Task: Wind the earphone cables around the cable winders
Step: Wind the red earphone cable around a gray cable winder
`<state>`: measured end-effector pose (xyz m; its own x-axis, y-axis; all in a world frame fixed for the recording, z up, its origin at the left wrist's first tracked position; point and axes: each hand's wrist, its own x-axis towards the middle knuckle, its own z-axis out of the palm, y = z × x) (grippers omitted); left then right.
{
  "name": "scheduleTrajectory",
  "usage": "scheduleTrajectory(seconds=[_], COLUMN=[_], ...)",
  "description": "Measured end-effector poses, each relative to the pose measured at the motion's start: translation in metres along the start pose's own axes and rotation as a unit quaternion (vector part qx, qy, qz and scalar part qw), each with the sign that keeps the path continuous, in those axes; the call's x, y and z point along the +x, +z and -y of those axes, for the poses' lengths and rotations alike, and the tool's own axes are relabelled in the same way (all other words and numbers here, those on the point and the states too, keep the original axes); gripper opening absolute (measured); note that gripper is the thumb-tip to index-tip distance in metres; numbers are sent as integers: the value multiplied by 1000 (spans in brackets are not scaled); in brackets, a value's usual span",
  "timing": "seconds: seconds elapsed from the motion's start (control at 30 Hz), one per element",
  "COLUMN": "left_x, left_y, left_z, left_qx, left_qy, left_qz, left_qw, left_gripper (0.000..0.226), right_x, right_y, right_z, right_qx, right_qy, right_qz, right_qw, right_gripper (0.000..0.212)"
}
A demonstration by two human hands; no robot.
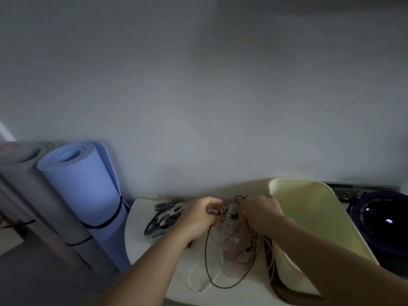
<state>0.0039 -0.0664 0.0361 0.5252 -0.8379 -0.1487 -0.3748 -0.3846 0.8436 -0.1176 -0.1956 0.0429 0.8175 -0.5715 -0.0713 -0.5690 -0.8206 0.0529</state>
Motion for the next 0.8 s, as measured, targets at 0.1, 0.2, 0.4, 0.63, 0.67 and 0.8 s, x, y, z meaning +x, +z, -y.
scheduleTrajectory(seconds=[0.1,0.2,0.4,0.63,0.67,0.8], left_x=[-1,-5,-9,-14,-15,-22], left_y=[-2,-6,-23,-41,-43,-58], left_z=[-9,-21,-52,-94,-100,-130], left_qx=[17,58,159,125,109,49], left_qy=[8,39,101,171,179,227], left_qz=[-9,-27,-63,-83,-85,-111], left_qw=[1000,997,980,974,974,966], left_gripper=[40,42,46,37,36,34], right_x=[-2,-1,3,7,7,6], right_y=[0,-13,-51,-74,-77,-94], right_z=[4,3,8,0,0,2], right_qx=[-42,35,307,352,363,427], right_qy=[-21,-29,-105,-97,-97,-107], right_qz=[20,-16,10,-26,-36,-38], right_qw=[999,999,946,931,926,897], right_gripper=[37,32,34,20,20,15])
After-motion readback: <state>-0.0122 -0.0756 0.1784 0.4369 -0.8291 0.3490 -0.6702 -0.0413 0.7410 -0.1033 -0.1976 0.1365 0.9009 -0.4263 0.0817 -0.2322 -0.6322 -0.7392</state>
